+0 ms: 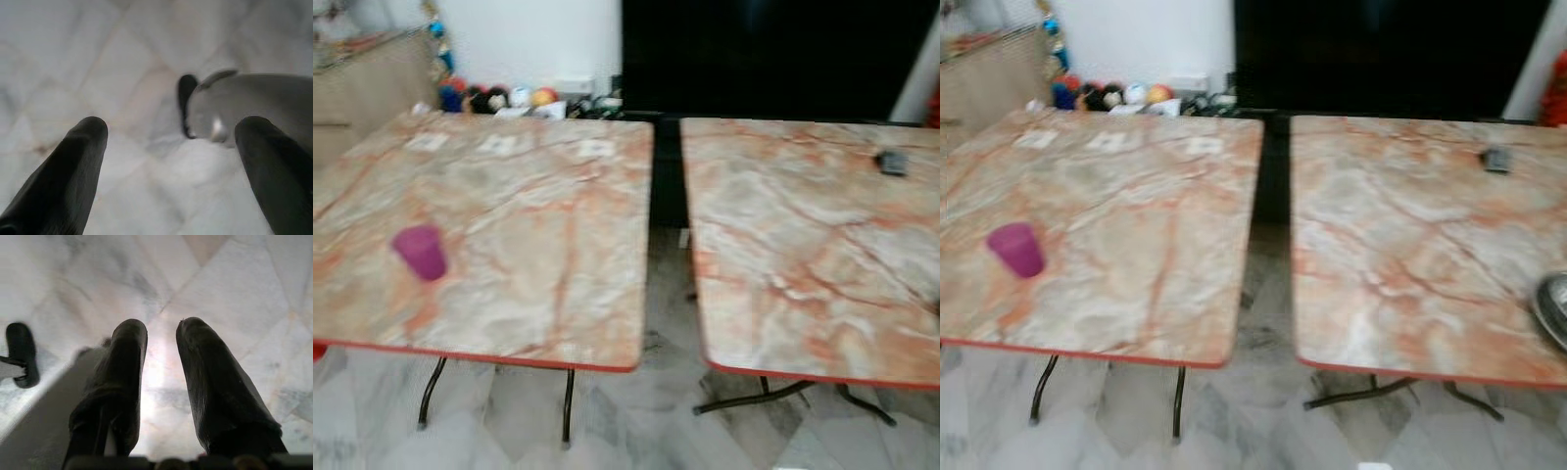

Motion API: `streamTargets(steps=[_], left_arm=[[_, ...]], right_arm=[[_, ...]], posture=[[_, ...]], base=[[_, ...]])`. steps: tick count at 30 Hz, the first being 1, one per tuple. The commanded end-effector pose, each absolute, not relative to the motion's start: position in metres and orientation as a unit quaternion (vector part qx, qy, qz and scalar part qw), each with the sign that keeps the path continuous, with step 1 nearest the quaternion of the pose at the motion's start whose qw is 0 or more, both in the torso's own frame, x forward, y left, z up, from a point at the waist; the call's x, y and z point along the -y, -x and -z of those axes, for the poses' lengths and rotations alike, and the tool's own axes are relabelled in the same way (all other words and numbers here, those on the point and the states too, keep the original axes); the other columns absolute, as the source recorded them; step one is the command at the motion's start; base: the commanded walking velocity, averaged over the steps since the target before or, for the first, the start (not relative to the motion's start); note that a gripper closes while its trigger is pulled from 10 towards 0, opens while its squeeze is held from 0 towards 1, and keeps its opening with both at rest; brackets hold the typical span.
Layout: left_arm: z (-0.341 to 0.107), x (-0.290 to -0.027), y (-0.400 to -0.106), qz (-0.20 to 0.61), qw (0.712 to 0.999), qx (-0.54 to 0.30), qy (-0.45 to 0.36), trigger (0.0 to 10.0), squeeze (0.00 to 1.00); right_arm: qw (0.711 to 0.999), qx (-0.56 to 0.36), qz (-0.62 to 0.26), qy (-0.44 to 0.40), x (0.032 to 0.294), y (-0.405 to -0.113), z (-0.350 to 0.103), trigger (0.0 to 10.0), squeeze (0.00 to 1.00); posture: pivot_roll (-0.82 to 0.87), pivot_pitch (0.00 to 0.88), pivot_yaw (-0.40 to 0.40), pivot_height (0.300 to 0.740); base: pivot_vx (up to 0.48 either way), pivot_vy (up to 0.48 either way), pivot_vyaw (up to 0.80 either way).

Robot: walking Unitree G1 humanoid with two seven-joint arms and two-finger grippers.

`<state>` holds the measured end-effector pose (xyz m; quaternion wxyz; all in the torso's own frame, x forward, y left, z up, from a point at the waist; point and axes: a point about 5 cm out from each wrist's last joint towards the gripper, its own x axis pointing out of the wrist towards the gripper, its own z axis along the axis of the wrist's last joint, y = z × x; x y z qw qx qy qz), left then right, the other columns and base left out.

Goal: Setting the table

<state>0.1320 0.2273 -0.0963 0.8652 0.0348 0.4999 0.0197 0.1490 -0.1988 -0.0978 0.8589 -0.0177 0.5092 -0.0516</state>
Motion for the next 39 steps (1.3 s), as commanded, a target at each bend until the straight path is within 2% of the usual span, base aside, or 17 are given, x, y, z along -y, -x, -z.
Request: streamTargets(steps=[1, 10, 15, 21, 27, 35, 39], left_arm=[[0.098, -0.221, -0.132, -0.018, 0.863, -0.503, -0.026, 10.0, 0.0], [0.098, -0.221, -0.133, -0.021, 0.864, -0.502, -0.024, 10.0, 0.0], [0.098, -0.221, -0.133, -0.022, 0.864, -0.502, -0.023, 10.0, 0.0], [0.098, -0.221, -0.133, -0.022, 0.864, -0.502, -0.023, 10.0, 0.0], [0.098, -0.221, -0.133, -0.023, 0.865, -0.501, -0.023, 10.0, 0.0], [0.097, -0.222, -0.133, -0.023, 0.867, -0.497, -0.024, 10.0, 0.0], [0.096, -0.221, -0.136, -0.021, 0.874, -0.484, -0.021, 10.0, 0.0]], right_arm=[[0.855, -0.514, 0.066, 0.024, 0.212, -0.142, 0.098, 10.0, 0.0], [0.853, -0.517, 0.066, 0.025, 0.218, -0.138, 0.098, 10.0, 0.0], [0.855, -0.514, 0.058, 0.025, 0.208, -0.145, 0.098, 10.0, 0.0], [0.86, -0.509, 0.041, 0.023, 0.177, -0.157, 0.098, 10.0, 0.0], [0.86, -0.509, 0.029, 0.018, 0.153, -0.156, 0.099, 10.0, 0.0], [0.86, -0.51, 0.025, 0.016, 0.14, -0.149, 0.102, 10.0, 0.0], [0.863, -0.505, 0.019, 0.013, 0.122, -0.153, 0.1, 10.0, 0.0]], posture=[[0.01, 0.057, -0.019, 0.74], [0.01, 0.066, -0.021, 0.74], [0.01, 0.068, -0.021, 0.74], [0.01, 0.068, -0.021, 0.74], [0.01, 0.078, -0.021, 0.74], [0.01, 0.078, -0.021, 0.74], [0.02, 0.08, -0.023, 0.74]], base=[[0.0, 0.442, 0.0], [0.0, 0.442, 0.0], [0.0, 0.445, 0.0], [0.0, 0.437, 0.0], [0.0, 0.42, 0.0], [0.0, 0.0, 0.0], [0.0, 0.0, 0.0]])
